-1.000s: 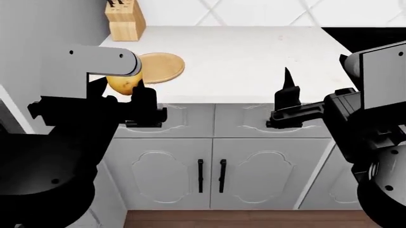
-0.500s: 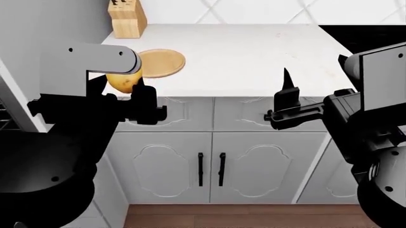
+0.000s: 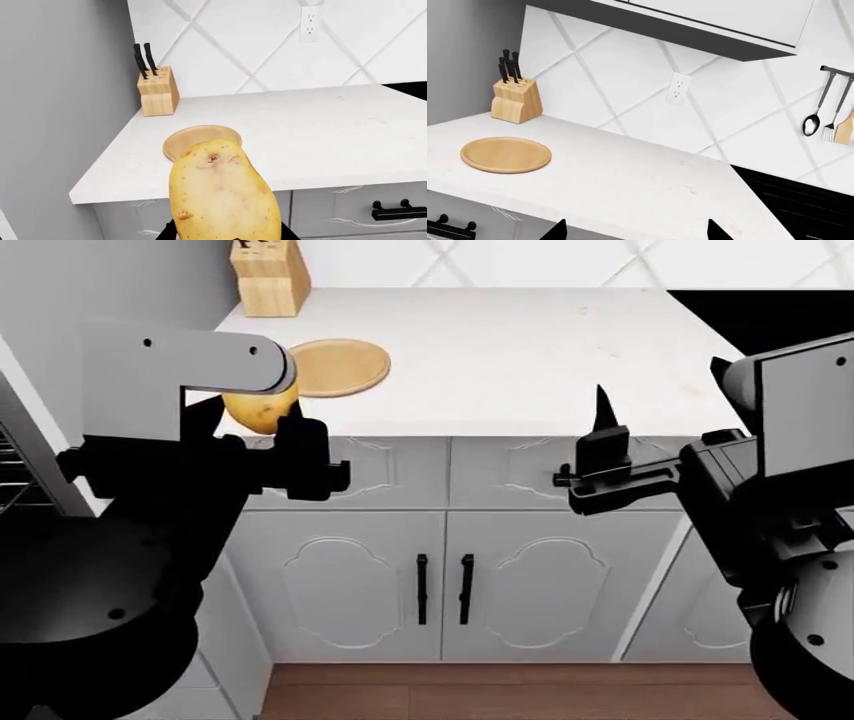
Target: Place the potato on the top rack of the oven.
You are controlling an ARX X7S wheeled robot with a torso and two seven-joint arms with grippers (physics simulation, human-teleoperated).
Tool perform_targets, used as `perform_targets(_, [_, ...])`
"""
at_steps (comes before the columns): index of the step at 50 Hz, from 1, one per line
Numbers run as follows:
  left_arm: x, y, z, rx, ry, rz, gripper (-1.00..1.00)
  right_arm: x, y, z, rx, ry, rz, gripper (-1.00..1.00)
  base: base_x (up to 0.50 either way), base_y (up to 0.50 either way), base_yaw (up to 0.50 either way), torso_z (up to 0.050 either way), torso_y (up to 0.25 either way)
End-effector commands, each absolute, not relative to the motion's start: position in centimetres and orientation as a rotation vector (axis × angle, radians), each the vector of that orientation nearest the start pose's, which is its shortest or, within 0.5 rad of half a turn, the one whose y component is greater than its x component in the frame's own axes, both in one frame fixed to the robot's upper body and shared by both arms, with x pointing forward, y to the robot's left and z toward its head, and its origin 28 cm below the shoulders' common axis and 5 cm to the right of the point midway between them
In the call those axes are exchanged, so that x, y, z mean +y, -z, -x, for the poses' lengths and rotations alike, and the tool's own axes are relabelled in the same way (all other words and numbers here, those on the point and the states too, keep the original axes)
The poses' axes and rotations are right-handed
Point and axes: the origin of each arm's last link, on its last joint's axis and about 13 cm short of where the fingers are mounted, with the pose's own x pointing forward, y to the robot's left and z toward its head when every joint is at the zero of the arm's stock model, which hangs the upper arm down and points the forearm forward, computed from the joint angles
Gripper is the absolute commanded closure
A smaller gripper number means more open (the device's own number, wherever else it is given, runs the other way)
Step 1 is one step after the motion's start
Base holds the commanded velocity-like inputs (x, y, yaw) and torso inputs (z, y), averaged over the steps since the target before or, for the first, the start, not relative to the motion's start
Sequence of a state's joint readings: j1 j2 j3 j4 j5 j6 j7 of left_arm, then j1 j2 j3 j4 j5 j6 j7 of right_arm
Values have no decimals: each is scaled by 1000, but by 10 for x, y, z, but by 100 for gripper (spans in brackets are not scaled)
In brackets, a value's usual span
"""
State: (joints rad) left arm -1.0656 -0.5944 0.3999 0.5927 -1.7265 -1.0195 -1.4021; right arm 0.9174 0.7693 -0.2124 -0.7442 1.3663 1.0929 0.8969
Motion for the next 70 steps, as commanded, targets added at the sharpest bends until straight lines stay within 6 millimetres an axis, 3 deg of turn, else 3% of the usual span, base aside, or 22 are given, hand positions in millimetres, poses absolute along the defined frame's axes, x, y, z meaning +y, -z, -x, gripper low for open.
perform_targets(1, [191, -279, -208, 45, 6, -69, 100, -131, -269, -206, -147, -61, 243, -100, 0, 0, 0, 0, 0])
perform_targets(21, [190, -288, -201, 34, 47, -79, 100, -131, -273, -202, -169, -69, 257, -100, 0, 23, 0, 0, 0])
perform_targets(70, [192, -291, -195, 40, 70, -98, 100, -128, -274, -196, -166, -89, 258, -100, 0, 368, 0, 0, 0])
